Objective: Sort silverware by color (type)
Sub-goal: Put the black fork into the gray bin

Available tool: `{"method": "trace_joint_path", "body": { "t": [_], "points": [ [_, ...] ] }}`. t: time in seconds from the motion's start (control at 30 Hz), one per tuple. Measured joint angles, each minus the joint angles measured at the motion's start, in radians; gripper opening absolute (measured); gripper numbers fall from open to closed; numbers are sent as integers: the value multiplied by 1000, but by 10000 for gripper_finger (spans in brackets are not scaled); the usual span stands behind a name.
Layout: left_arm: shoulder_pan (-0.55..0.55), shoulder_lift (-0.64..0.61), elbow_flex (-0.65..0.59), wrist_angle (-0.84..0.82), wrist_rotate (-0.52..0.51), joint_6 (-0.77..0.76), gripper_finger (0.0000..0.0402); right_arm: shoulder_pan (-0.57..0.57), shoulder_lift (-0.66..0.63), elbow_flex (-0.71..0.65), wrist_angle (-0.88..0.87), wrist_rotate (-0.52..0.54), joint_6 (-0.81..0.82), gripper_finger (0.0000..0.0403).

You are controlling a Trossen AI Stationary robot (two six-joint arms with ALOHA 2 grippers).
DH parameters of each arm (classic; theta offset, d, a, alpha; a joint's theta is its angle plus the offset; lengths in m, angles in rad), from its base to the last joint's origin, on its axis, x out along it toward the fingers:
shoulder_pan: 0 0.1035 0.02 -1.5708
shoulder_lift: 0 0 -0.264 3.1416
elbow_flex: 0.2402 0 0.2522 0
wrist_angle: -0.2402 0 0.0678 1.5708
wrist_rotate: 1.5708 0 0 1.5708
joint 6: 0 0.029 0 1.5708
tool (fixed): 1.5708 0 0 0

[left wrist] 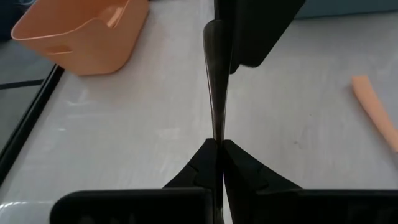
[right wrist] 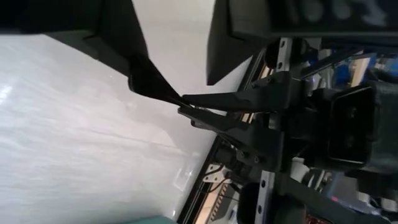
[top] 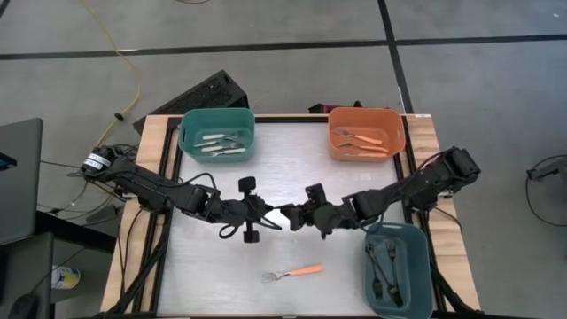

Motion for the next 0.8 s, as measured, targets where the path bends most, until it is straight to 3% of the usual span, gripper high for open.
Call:
{"method": "trace_joint_path", "body": {
  "t": [0.4, 0.8],
  "points": [
    [2, 0, 0, -8, 26, 32, 0, -6, 0, 0, -26, -3, -87, 20],
    [0, 0, 0, -21, 72, 67, 20, -6, -1, 0, -49, -66, -155, 20]
  ]
}}
